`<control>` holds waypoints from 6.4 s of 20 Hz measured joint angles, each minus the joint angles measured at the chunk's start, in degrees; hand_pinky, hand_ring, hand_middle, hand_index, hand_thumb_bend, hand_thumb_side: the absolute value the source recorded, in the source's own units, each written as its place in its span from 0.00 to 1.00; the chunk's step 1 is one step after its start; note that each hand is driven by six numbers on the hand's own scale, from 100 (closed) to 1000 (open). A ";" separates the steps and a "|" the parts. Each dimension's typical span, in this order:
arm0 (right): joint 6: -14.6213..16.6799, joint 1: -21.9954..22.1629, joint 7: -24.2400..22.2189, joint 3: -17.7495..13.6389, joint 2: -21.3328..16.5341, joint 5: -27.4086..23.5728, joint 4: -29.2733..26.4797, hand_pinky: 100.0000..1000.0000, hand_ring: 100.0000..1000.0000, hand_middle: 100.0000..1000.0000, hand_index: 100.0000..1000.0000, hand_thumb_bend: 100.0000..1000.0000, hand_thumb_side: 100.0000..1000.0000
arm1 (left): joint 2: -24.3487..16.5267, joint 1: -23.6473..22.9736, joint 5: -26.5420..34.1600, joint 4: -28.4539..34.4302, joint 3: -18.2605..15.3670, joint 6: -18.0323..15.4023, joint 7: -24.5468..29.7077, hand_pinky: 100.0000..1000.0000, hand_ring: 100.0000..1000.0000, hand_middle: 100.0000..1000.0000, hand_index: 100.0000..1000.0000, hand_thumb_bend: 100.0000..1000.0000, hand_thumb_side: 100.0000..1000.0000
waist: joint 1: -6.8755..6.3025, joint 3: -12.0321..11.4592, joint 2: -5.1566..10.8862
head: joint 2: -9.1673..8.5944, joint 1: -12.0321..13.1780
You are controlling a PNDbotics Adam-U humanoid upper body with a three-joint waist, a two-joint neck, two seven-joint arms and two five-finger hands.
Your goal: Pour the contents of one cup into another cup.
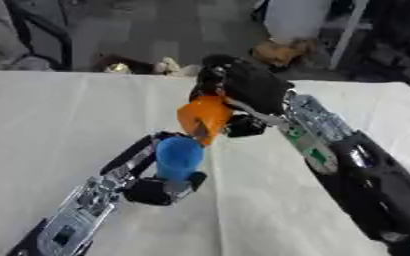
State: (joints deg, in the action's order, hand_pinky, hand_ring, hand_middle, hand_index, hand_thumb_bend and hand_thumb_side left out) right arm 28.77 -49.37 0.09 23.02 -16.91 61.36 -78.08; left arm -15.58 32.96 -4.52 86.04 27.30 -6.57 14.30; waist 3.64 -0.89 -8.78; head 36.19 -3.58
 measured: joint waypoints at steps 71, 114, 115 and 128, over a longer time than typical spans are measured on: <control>1.55 -0.51 0.97 1.02 -0.54 8.39 -1.75 0.86 0.70 0.33 0.62 0.08 0.00 | -0.02 0.01 -0.36 -0.39 0.20 0.13 0.42 0.02 0.67 0.22 0.74 0.00 0.29 | 0.37 0.15 0.01 | -0.02 1.12; 1.27 -1.08 -0.03 1.68 -0.52 7.52 -3.05 0.86 0.69 0.31 0.62 0.07 0.00 | -0.02 0.56 -0.73 -1.43 0.33 -0.09 0.19 0.02 0.68 0.22 0.74 0.00 0.30 | 0.73 -0.04 0.01 | -0.04 1.19; 1.24 -1.08 -0.12 1.70 -0.52 7.47 -3.22 0.86 0.69 0.31 0.62 0.07 0.00 | -0.02 0.56 -0.81 -1.45 0.33 -0.13 0.16 0.02 0.68 0.22 0.74 0.00 0.30 | 0.73 -0.01 0.01 | -0.04 1.19; 0.75 -1.16 -0.82 1.71 -0.59 7.02 -4.37 0.86 0.69 0.30 0.62 0.08 0.00 | -0.02 0.56 -1.32 -1.48 0.33 -0.42 0.28 0.02 0.68 0.22 0.74 0.00 0.30 | 0.73 0.06 0.01 | -0.04 1.19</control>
State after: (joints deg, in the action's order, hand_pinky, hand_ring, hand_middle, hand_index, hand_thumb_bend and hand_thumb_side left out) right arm 29.52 -50.53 -0.73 24.73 -17.50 68.38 -82.45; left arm -15.59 33.52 -5.84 84.55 27.63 -6.99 14.58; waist 4.36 -0.83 -8.77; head 36.16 -2.39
